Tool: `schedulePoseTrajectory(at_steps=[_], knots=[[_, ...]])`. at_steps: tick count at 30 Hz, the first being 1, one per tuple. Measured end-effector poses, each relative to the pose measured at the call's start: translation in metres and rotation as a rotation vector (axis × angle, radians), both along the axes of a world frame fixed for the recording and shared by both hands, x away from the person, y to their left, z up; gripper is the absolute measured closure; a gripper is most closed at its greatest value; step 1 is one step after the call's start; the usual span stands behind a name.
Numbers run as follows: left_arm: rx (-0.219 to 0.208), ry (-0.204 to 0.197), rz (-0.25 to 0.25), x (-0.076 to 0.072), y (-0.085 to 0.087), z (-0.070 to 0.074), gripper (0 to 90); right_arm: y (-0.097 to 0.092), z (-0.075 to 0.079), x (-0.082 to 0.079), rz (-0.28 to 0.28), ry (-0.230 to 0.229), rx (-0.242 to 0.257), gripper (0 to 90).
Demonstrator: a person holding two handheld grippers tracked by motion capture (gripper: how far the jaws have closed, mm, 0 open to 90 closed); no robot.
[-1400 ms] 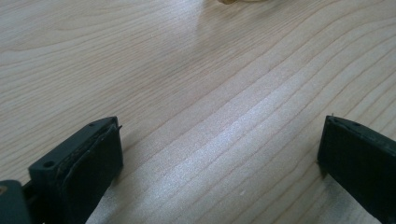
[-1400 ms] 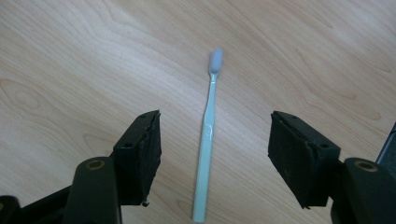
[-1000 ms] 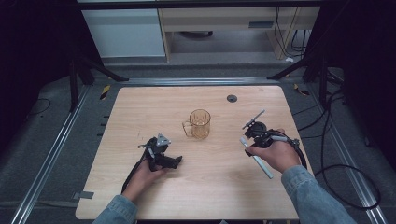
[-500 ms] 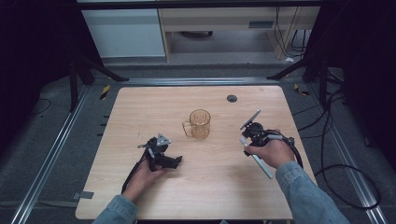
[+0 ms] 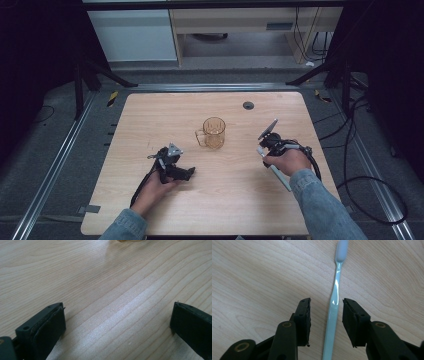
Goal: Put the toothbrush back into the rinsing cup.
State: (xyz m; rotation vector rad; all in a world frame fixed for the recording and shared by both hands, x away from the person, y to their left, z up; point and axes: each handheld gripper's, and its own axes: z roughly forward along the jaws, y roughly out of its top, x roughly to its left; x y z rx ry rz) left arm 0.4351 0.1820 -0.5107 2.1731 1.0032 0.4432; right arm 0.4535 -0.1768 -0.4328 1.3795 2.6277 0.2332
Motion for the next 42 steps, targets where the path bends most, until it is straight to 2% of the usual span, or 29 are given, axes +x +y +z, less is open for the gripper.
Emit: schedulePoseTrajectory(at_steps=[5,17,30,42], knots=[[0.0,-0.001,0.0,0.0,0.0,0.0,0.0,-0.003,-0.009,0.005,-0.039,0.019,-0.009,61.6],[0.0,0.0,0.0,0.0,0.0,0.0,0.0,-0.005,-0.024,0.019,-0.069,0.063,0.003,68.3],[0.002,-0.002,0.0,0.0,0.0,0.0,0.0,-0.006,-0.032,0.026,-0.088,0.104,-0.002,71.4],[0.003,-0.003,-0.001,0.0,0.0,0.0,0.0,-0.007,-0.033,0.029,-0.094,0.123,0.015,73.1]])
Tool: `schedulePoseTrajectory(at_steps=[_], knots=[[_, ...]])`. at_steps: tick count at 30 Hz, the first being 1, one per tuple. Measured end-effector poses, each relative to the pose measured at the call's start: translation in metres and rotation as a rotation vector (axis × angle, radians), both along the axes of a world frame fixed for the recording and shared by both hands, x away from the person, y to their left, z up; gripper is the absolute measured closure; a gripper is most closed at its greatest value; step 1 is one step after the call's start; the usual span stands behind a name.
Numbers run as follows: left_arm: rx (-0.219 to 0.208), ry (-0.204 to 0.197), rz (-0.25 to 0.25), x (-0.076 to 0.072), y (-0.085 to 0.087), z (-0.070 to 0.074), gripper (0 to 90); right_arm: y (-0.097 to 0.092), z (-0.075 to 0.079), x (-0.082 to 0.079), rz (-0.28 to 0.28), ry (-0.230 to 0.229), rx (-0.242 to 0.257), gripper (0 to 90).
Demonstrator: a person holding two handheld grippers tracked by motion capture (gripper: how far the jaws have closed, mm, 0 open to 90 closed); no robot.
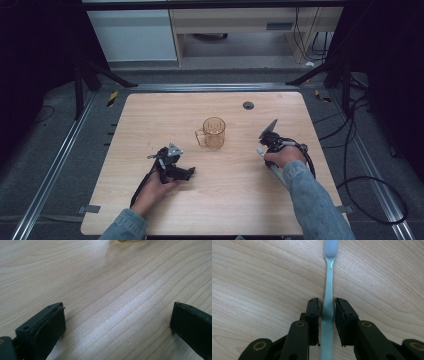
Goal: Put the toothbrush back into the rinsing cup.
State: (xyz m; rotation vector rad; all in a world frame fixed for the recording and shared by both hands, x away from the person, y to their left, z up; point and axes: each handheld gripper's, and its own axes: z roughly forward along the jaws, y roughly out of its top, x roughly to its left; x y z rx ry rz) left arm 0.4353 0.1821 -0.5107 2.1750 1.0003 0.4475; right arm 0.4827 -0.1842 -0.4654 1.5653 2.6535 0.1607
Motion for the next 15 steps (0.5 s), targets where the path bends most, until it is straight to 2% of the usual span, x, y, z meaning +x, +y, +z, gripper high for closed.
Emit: schedulePoseTrajectory(at_steps=[15], knots=[[0.0,0.0,0.0,0.0,0.0,0.0,0.0,-0.0007,-0.0017,0.0022,0.012,0.006,-0.013,78.4]])
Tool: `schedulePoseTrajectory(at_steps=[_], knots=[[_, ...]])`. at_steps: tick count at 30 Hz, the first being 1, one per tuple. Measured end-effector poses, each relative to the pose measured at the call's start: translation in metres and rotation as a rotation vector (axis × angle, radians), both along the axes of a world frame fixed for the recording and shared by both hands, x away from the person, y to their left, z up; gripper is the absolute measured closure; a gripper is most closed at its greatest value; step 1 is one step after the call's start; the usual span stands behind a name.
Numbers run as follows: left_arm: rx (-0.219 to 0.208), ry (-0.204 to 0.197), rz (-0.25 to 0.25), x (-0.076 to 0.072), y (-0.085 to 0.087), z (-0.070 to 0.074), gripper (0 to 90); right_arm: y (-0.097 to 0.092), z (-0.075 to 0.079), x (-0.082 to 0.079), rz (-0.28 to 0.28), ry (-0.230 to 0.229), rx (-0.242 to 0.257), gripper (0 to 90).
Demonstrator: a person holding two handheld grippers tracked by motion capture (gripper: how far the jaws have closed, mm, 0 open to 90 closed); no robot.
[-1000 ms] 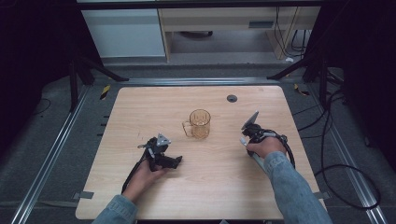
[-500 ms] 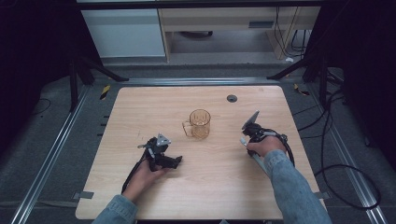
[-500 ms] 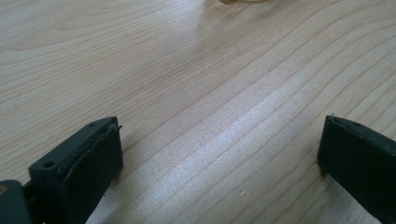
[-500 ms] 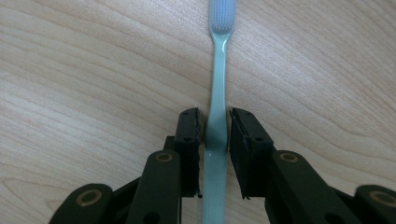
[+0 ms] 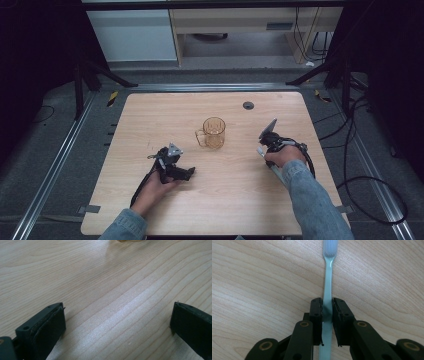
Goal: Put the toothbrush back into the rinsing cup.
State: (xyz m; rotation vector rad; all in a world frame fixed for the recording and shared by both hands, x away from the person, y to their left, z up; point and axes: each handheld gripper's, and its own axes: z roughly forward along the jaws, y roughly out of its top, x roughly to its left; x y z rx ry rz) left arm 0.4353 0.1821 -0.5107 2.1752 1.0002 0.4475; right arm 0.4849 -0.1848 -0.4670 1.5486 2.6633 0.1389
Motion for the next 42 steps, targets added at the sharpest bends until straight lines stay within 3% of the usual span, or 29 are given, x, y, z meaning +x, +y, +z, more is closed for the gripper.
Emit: schedulePoseTrajectory(at_steps=[11,17,31,42], knots=[[0.0,0.0,0.0,0.0,0.0,0.0,0.0,-0.001,0.01,-0.002,0.01,-0.028,0.015,79.1],[0.0,0.0,0.0,0.0,0.0,0.0,0.0,-0.001,0.024,-0.002,0.011,-0.066,0.057,79.2],[-0.001,0.0,0.002,0.0,0.0,0.0,0.0,0.011,0.057,-0.004,0.055,-0.217,0.16,79.2],[0.0,0.0,0.002,0.0,0.0,0.0,0.0,0.029,0.07,-0.026,0.145,-0.315,0.207,79.3]])
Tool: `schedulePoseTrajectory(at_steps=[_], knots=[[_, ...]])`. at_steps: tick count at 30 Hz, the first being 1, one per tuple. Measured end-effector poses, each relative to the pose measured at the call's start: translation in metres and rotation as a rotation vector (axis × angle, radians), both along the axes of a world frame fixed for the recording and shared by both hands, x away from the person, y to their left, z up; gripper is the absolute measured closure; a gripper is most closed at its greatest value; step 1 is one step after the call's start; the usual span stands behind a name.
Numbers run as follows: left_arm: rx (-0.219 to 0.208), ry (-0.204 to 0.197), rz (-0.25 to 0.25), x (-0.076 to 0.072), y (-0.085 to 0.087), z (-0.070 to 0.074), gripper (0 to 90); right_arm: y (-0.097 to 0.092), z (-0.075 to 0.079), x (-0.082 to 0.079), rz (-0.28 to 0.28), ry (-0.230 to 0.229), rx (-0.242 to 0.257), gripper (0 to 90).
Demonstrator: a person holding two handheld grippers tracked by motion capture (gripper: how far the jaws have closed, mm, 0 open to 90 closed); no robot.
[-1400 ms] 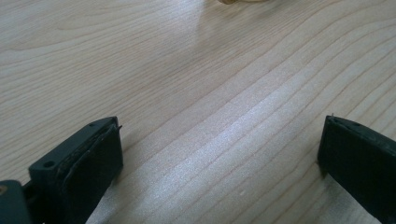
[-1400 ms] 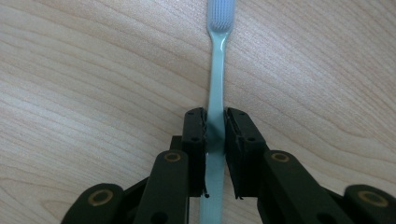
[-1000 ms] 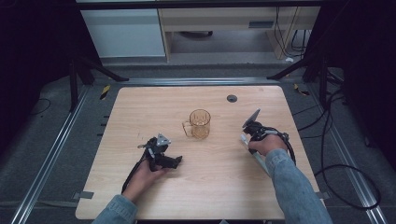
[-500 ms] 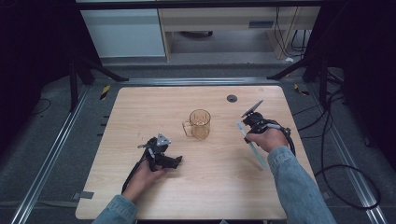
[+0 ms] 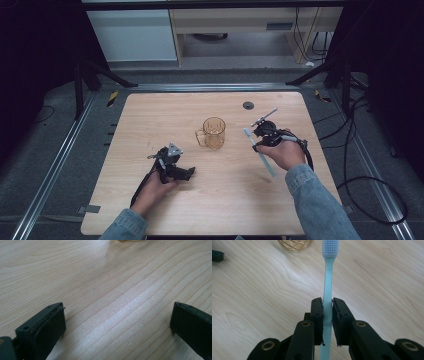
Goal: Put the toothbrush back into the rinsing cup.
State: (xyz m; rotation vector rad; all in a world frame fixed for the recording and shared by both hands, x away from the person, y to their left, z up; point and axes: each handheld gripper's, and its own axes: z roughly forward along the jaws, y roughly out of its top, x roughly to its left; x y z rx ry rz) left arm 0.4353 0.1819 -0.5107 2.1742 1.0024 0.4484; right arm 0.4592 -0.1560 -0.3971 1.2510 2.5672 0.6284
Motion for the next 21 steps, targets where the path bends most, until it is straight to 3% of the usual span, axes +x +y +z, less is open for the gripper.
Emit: schedulePoseTrajectory(at_steps=[4,12,21], knots=[[0.0,0.0,0.0,0.0,0.0,0.0,0.0,0.007,0.002,-0.008,0.052,-0.047,0.027,79.3],[-0.001,0.0,0.0,0.0,0.0,0.0,0.0,0.028,0.002,-0.024,0.131,-0.099,0.074,79.3],[0.0,0.0,0.0,0.0,0.0,0.0,0.0,0.045,0.004,-0.029,0.156,-0.127,0.119,79.3]])
